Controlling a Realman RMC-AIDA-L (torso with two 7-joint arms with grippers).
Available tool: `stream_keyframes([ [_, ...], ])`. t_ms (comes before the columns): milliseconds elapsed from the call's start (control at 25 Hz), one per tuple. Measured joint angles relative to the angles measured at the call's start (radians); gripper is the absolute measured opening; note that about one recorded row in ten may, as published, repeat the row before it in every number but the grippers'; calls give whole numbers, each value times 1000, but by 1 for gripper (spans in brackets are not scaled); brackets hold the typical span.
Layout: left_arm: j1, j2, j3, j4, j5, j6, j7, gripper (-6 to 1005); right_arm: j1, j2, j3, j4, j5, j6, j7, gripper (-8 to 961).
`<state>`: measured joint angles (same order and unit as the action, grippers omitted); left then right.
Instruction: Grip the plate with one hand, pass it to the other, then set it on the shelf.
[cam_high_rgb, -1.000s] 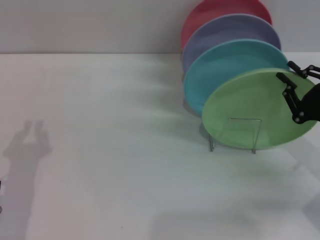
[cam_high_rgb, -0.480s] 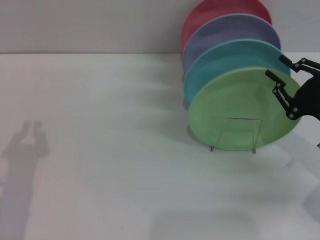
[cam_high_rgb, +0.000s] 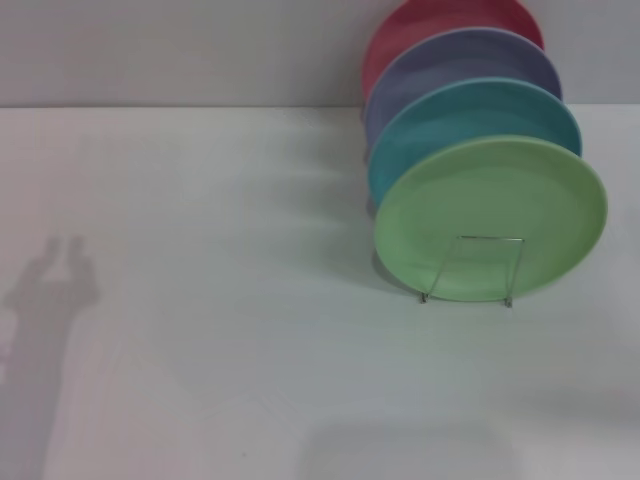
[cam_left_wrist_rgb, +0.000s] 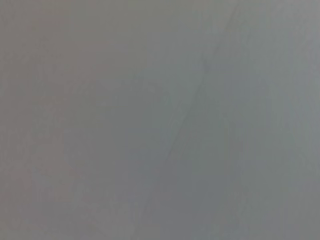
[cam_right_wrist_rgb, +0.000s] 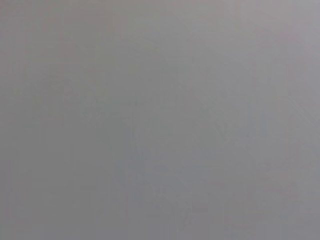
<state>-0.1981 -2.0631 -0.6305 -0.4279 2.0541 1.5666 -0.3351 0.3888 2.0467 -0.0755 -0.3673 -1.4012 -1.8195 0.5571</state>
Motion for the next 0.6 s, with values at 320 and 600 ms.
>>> stream_keyframes([
  [320,-89,-2,-14,134,-5,-10,6,412,-124,-67,172,12,131,242,308,364],
  [600,-135,-1,-54,203,-4,-6,23,563,-140,-44,258,30,164,343,338,545],
])
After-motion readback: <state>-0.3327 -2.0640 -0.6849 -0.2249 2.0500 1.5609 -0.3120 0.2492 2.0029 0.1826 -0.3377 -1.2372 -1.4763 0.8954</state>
